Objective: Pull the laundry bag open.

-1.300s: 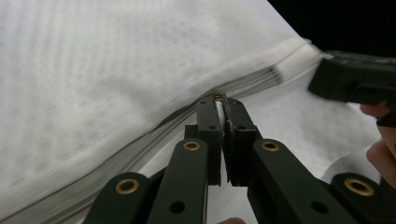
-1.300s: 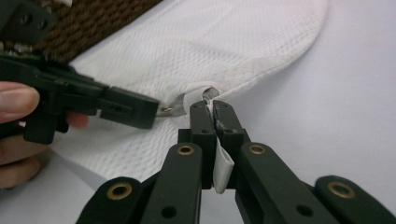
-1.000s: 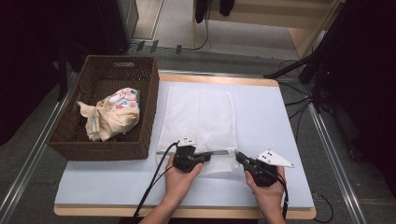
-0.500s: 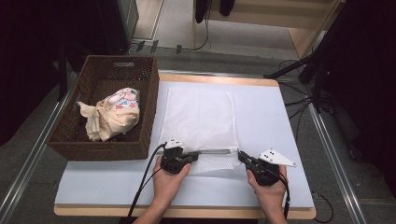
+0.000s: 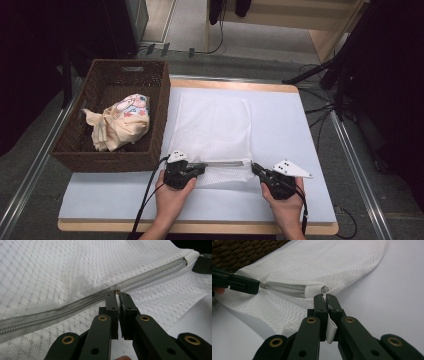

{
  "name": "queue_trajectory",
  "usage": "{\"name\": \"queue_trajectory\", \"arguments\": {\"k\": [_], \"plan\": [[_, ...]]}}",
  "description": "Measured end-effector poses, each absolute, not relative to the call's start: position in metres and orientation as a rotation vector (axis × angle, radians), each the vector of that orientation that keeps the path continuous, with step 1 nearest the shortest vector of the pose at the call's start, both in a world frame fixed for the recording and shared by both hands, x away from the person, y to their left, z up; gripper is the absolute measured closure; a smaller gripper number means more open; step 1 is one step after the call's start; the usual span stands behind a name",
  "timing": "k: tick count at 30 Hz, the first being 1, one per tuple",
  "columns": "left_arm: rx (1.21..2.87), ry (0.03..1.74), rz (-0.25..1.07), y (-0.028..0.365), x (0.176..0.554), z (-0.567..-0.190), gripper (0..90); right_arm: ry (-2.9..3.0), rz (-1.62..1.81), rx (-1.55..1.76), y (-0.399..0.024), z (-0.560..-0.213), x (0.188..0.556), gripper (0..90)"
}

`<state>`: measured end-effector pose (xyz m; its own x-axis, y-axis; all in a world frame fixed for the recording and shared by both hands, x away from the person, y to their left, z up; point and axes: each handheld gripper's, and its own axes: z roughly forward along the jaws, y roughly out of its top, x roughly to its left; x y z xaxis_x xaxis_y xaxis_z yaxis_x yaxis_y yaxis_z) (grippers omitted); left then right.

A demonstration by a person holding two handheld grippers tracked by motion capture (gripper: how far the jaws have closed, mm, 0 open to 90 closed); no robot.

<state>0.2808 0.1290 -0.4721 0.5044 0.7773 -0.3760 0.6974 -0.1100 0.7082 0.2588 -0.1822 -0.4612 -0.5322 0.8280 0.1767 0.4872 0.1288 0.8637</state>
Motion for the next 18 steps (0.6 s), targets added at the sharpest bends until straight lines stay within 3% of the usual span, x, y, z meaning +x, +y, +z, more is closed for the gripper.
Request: {"name": "queue_trajectory", "arguments": {"k": [18], "plan": [[1.818, 1.313, 0.225, 0.162, 0.271, -0.472, 87.7, 2.006, 1.337, 1.342, -0.196, -0.463, 0.262, 89.2]]}}
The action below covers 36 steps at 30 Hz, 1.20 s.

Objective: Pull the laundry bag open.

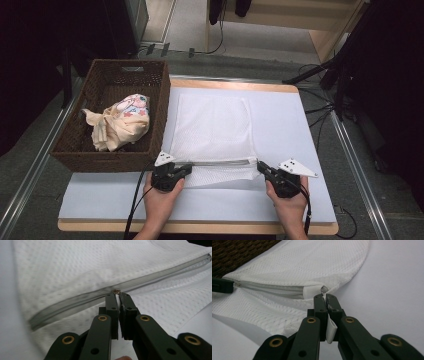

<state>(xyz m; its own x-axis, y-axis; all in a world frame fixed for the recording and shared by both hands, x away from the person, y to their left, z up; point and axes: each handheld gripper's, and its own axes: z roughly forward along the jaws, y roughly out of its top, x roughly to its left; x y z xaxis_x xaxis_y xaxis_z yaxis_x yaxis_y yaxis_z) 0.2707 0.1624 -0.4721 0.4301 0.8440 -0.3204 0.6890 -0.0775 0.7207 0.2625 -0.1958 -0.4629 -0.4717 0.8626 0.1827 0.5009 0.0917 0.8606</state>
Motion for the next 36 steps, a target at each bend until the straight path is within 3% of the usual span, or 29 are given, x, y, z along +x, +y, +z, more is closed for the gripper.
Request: {"name": "queue_trajectory", "arguments": {"k": [12, 36], "plan": [[1.907, 1.309, 0.412, 0.183, 0.258, -0.470, 87.7, 1.998, 1.330, 1.347, -0.198, -0.462, 0.261, 89.2], [1.851, 1.306, 0.463, 0.205, 0.241, -0.459, 87.8, 2.020, 1.243, 1.399, -0.207, -0.469, 0.255, 89.2]]}}
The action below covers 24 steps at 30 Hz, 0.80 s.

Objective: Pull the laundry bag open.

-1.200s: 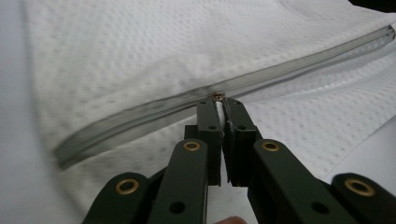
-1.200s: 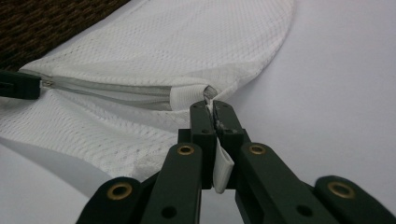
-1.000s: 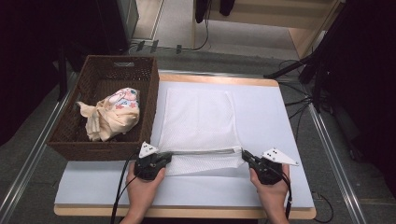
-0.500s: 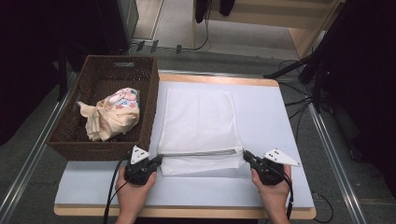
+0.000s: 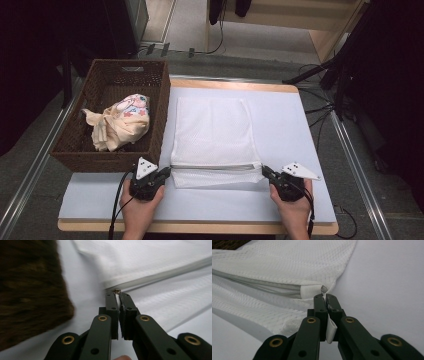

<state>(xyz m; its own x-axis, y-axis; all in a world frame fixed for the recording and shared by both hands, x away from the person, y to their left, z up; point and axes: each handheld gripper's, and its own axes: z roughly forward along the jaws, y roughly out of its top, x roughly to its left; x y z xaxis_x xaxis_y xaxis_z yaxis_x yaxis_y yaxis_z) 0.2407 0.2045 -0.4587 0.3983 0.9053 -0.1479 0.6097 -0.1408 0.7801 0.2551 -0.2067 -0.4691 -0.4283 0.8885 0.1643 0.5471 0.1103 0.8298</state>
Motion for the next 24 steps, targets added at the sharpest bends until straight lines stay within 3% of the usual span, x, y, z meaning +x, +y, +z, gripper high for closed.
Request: {"name": "queue_trajectory", "arguments": {"k": [2, 15, 16, 17, 18, 19, 20, 24], "plan": [[1.833, 1.305, 0.411, 0.207, 0.241, -0.458, 87.7, 2.016, 1.284, 1.434, -0.214, -0.470, 0.255, 89.2], [1.841, 1.288, 0.443, 0.209, 0.239, -0.461, 86.9, 2.036, 1.230, 1.419, -0.208, -0.471, 0.250, 88.7], [1.839, 1.287, 0.462, 0.208, 0.238, -0.461, 77.5, 2.084, 1.302, 1.402, -0.212, -0.473, 0.252, 80.8], [1.833, 1.284, 0.483, 0.207, 0.237, -0.461, 77.5, 2.084, 1.302, 1.402, -0.212, -0.473, 0.252, 80.8], [1.839, 1.277, 0.511, 0.206, 0.236, -0.461, 69.0, 2.126, 1.296, 1.395, -0.212, -0.477, 0.254, 57.6], [1.836, 1.267, 0.528, 0.204, 0.235, -0.460, 67.2, 2.133, 1.276, 1.395, -0.211, -0.479, 0.254, 50.2], [1.827, 1.248, 0.533, 0.203, 0.234, -0.459, 67.2, 2.133, 1.276, 1.395, -0.211, -0.479, 0.254, 50.2], [1.814, 1.165, 0.520, 0.194, 0.230, -0.454, 67.2, 2.099, 1.241, 1.340, -0.203, -0.474, 0.253, 35.0]]}}
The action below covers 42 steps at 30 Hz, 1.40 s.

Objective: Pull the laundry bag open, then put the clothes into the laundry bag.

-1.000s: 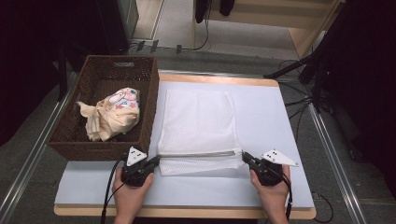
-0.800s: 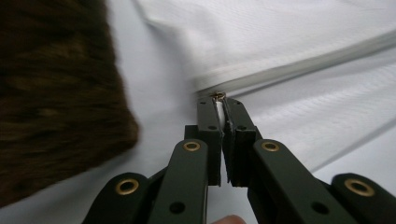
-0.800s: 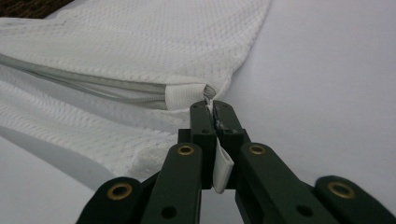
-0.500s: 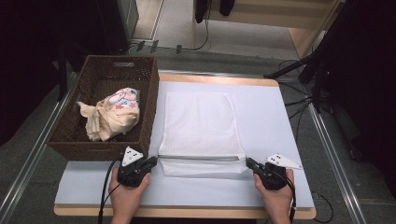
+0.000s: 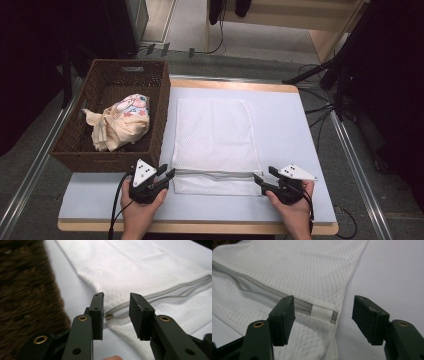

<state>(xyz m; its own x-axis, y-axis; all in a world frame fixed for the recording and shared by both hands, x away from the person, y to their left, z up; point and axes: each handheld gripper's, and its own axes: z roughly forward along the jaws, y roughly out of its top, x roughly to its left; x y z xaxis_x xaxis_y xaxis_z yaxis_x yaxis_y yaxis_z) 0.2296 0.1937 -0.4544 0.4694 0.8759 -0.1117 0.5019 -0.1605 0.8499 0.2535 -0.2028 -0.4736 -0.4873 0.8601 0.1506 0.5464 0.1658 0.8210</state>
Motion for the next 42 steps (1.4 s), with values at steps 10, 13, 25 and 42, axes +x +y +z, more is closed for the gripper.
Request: {"name": "queue_trajectory", "arguments": {"k": [10, 13, 25, 42], "plan": [[1.885, 1.032, 0.383, 0.158, 0.237, -0.455, 76.9, 2.090, 1.366, 1.303, -0.188, -0.453, 0.259, 36.8], [1.941, 0.984, 0.349, 0.141, 0.239, -0.457, 83.5, 2.126, 1.399, 1.247, -0.173, -0.441, 0.268, 44.6], [2.081, 1.014, 0.264, 0.124, 0.251, -0.477, 90.0, 2.382, 1.334, 1.122, -0.112, -0.457, 0.299, 58.4], [2.082, 1.003, 0.230, 0.125, 0.251, -0.477, 90.0, 2.501, 1.182, 0.996, -0.103, -0.481, 0.297, 55.0]]}}
